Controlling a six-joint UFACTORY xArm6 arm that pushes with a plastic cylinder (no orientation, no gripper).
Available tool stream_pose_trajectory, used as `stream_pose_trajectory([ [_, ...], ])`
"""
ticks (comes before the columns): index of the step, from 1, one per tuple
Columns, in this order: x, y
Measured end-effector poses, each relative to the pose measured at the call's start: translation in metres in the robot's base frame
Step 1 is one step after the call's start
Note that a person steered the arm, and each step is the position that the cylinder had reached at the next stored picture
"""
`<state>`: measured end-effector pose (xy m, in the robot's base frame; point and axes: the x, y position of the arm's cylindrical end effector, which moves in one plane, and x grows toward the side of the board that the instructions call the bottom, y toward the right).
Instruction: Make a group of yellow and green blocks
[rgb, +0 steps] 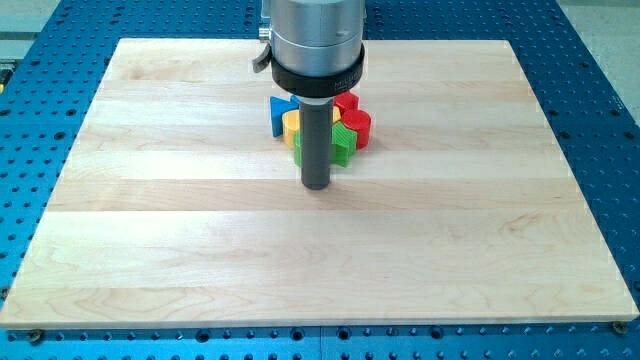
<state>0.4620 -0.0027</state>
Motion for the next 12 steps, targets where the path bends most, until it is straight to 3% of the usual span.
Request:
stream_pose_trajectory([
  [12,0.006,-0.017],
])
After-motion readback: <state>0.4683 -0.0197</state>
